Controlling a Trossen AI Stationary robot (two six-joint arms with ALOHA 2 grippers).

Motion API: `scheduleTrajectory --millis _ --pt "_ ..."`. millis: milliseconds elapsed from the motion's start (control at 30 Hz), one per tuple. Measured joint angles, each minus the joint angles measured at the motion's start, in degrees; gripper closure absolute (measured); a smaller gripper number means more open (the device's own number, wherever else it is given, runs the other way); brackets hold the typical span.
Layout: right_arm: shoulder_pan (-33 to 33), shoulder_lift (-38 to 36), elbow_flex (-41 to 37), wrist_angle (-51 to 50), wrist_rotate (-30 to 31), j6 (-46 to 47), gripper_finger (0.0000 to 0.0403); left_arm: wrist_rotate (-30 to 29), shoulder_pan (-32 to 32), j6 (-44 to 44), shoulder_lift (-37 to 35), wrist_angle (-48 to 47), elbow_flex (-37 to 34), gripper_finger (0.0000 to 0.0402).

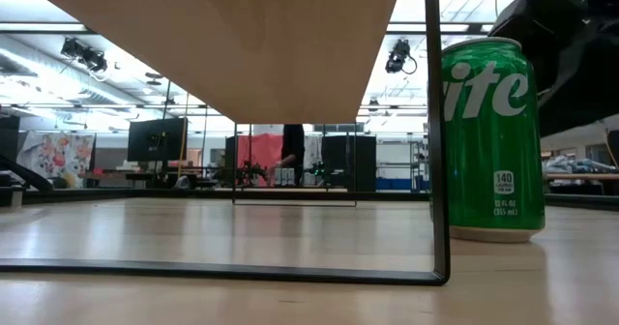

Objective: Place canned beverage on shelf
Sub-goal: Put the green soda can on the shelf

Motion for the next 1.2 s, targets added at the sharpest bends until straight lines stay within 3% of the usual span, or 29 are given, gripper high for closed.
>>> scheduleTrajectory --millis 267,500,767,1033,1200 --pt "2.7 0.0 0.0 1.8 -2.6 1.4 0.0055 0.0 0.0 0.0 0.0 0.0 0.0 0.0162" --pt "6.3 0.0 0.0 2.2 2.6 6.5 0.0055 0.0 0.0 -0.8 0.0 0.0 0.0 0.0162" --pt "8.8 0.3 0.0 5.5 2.2 7.2 0.0055 0.0 0.0 -0.9 0.0 0.0 0.0 0.0162" --pt "9.3 8.3 2.1 7.4 5.9 5.4 0.0055 0.0 0.0 -0.9 0.0 0.1 0.0 0.0162" --pt "9.3 11.3 4.6 7.6 1.8 4.0 0.0055 0.0 0.0 -1.2 0.0 0.3 0.0 0.0162"
